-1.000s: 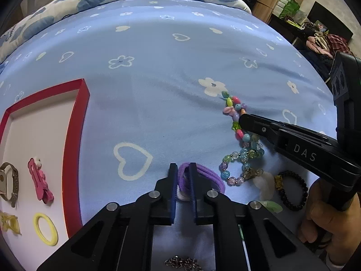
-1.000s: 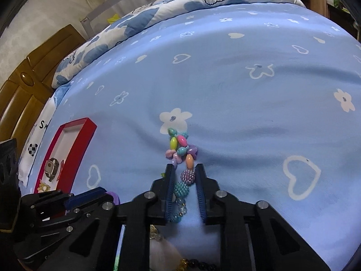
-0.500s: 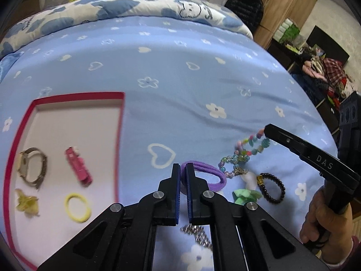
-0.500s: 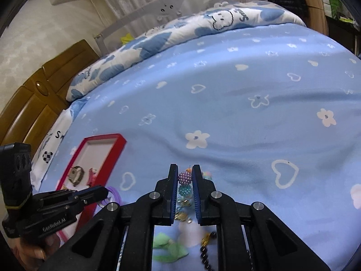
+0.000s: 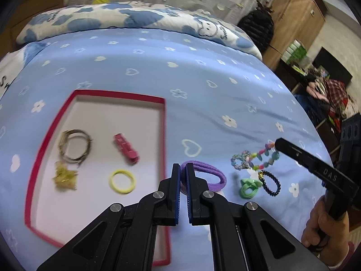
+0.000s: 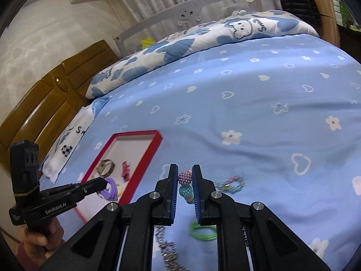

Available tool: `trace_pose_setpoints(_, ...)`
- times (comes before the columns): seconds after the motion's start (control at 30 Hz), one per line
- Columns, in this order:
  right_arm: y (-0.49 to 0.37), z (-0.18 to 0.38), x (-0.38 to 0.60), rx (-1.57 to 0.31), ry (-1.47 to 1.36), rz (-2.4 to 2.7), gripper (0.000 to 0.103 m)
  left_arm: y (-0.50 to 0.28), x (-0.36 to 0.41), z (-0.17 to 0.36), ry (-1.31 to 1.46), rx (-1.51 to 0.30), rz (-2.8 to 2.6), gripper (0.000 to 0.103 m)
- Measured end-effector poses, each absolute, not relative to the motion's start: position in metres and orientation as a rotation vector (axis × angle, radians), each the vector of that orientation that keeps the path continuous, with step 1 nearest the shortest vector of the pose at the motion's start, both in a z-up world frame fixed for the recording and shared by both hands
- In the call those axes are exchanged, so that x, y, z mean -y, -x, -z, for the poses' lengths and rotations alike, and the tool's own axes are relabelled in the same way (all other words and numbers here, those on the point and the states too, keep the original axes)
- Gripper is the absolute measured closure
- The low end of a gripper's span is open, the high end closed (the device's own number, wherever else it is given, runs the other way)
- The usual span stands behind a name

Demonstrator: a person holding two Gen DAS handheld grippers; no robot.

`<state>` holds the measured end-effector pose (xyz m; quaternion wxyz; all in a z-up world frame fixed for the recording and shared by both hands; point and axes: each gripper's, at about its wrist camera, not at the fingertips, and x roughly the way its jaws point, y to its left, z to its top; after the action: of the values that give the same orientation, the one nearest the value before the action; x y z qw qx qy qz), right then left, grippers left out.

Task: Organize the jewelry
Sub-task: 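Carry the purple hair tie over the tray with left tool while right tool lowers the bracelet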

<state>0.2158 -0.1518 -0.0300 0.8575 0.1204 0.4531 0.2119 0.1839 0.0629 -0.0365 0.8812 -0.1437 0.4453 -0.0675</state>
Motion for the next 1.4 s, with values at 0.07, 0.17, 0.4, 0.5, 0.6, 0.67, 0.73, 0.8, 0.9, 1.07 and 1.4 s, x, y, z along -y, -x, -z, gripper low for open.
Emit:
trace_pose_setpoints(0.07,-0.211,0.029,0.141,-0.957,-0.247,-0.469,0.091,-0.174,-0.076,0.033,0.316,-0.919,0.121,0.100)
trace_pose_setpoints(0.17,-0.205,0.027,0.124,-0.962,-0.235,-0.505,0.091,-0.161,-0.091,0.030,0.333,-0.909,0.097,0.100)
trace_pose_setpoints(0.4,-0.195,0.025,0.082,-0.973,-0.207,-0.593,0.091,-0.139,-0.122,0.027,0.362,-0.902,0.043,0.100)
trace_pose_setpoints(0.5,-0.192,0.025,0.066,-0.980,-0.200,-0.625,0.091,-0.130,-0.135,0.026,0.377,-0.898,0.014,0.100)
trace_pose_setpoints(0.6,-0.189,0.024,0.049,-0.982,-0.203,-0.660,0.091,-0.122,-0.148,0.025,0.393,-0.894,-0.014,0.100)
trace_pose_setpoints(0.67,-0.188,0.022,0.039,-0.981,-0.197,-0.681,0.091,-0.117,-0.156,0.025,0.404,-0.892,-0.037,0.100)
trace_pose_setpoints(0.73,-0.186,0.021,0.028,-0.983,-0.195,-0.707,0.091,-0.115,-0.162,0.025,0.410,-0.891,-0.053,0.100)
trace_pose_setpoints(0.8,-0.185,0.021,0.015,-0.985,-0.187,-0.731,0.091,-0.113,-0.169,0.027,0.415,-0.894,-0.068,0.100)
trace_pose_setpoints(0.9,-0.183,0.023,-0.002,-0.994,-0.178,-0.759,0.091,-0.114,-0.175,0.032,0.413,-0.906,-0.095,0.100)
trace_pose_setpoints(1.07,-0.182,0.033,-0.032,-1.021,-0.163,-0.804,0.091,-0.121,-0.180,0.046,0.411,-0.941,-0.125,0.100)
trace_pose_setpoints(1.4,-0.193,0.071,-0.049,-1.099,-0.131,-0.781,0.091,-0.146,-0.188,0.073,0.399,-0.986,-0.164,0.100)
